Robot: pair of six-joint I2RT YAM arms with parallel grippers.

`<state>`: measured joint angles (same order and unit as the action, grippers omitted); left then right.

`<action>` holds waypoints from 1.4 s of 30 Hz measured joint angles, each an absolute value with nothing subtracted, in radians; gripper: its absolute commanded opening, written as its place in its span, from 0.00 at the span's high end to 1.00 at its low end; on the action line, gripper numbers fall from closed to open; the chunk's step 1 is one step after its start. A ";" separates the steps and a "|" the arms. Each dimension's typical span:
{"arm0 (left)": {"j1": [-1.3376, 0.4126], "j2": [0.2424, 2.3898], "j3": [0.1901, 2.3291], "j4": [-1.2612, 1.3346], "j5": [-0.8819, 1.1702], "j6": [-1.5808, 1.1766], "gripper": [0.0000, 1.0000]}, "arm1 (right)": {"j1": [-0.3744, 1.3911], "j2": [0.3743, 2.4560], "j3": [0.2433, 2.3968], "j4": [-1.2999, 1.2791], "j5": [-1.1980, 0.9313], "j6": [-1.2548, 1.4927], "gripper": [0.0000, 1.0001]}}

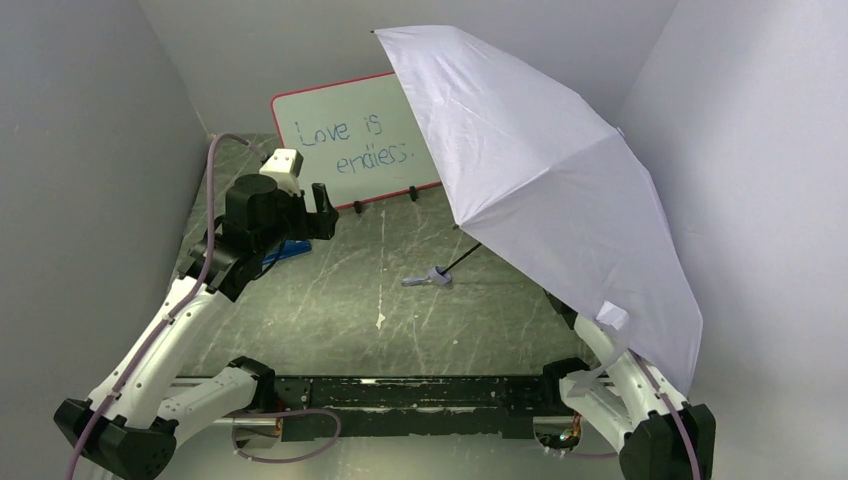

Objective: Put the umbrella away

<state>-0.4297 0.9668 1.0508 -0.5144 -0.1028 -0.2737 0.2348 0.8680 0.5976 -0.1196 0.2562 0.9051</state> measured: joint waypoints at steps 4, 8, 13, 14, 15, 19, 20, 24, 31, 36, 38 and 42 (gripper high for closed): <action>-0.430 0.965 1.050 -0.514 -0.099 -0.274 0.08 | 0.235 0.889 0.571 0.014 0.263 0.918 0.05; -0.430 0.963 1.049 -0.513 -0.099 -0.274 0.08 | 0.234 0.928 0.544 0.104 0.285 0.933 0.05; -0.431 0.960 1.028 -0.504 -0.084 -0.281 0.09 | 0.234 1.017 0.547 0.142 0.311 0.938 0.09; -0.431 0.960 1.024 -0.504 -0.080 -0.283 0.09 | 0.234 1.031 0.547 0.152 0.315 0.938 0.10; -0.431 0.960 1.022 -0.504 -0.078 -0.285 0.09 | 0.234 1.042 0.547 0.162 0.319 0.938 0.12; -0.431 0.959 1.015 -0.500 -0.070 -0.288 0.08 | 0.234 1.087 0.547 0.237 0.328 0.933 0.22; -0.431 0.958 1.012 -0.498 -0.067 -0.288 0.08 | 0.234 1.098 0.547 0.259 0.329 0.930 0.27; -0.431 0.955 0.999 -0.495 -0.056 -0.287 0.08 | 0.234 1.139 0.547 0.324 0.325 0.916 0.42; -0.432 0.958 0.990 -0.479 -0.003 -0.281 0.08 | 0.234 1.144 0.547 0.355 0.321 0.888 0.61; -0.434 0.975 0.990 -0.442 0.085 -0.258 0.08 | 0.234 1.112 0.554 0.353 0.326 0.851 0.88; -0.434 0.982 0.990 -0.430 0.111 -0.250 0.07 | 0.234 1.094 0.564 0.350 0.329 0.834 0.97; -0.434 0.984 0.990 -0.414 0.129 -0.234 0.03 | 0.229 1.059 0.586 0.321 0.352 0.809 0.99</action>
<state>-0.4339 0.9836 0.9901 -0.4141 0.1287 -0.2340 0.2291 1.0592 0.5861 0.3210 0.3515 0.8093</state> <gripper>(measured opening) 0.940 0.092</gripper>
